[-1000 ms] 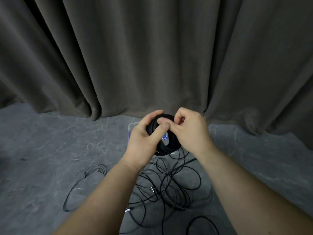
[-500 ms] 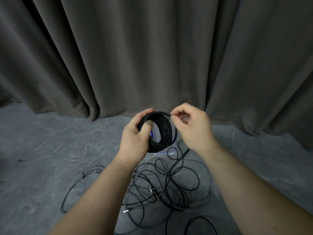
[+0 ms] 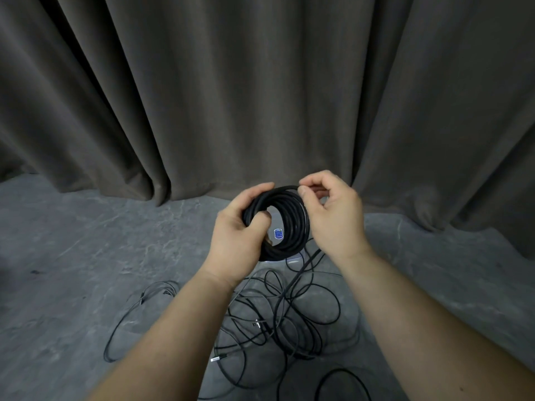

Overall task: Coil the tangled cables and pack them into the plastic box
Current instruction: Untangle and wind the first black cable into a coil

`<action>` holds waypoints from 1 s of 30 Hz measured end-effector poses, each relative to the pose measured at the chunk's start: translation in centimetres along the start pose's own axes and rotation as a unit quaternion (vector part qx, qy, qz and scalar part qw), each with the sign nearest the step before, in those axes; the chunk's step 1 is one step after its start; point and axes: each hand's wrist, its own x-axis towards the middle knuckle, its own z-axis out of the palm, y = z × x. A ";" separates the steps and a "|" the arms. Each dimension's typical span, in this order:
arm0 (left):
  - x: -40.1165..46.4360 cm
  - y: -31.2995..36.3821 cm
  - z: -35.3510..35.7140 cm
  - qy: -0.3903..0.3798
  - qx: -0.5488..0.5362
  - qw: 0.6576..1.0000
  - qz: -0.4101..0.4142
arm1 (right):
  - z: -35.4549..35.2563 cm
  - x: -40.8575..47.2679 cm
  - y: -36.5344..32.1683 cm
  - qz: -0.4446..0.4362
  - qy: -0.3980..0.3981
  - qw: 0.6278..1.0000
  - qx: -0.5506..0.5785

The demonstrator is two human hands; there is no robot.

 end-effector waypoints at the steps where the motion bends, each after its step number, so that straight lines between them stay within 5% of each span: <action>1: -0.1 0.0 0.1 -0.001 -0.002 1.000 0.001 | 0.1 0.0 0.0 0.014 -0.003 1.000 0.005; 14: -0.3 0.1 0.4 0.011 0.011 1.000 0.008 | 0.9 -0.5 -0.1 0.051 -0.006 0.999 -0.009; 18: 0.0 0.0 0.0 0.019 0.026 0.999 0.001 | -0.2 -1.2 0.0 -0.031 -0.137 0.987 -0.072; 23: 0.4 -0.4 -0.7 0.035 0.047 0.998 -0.013 | -0.9 -1.4 -1.1 0.001 -0.304 0.942 -0.141; 30: 0.2 0.0 -0.1 0.082 -0.031 0.995 -0.040 | -0.3 -1.6 -1.6 0.015 -0.304 0.944 -0.128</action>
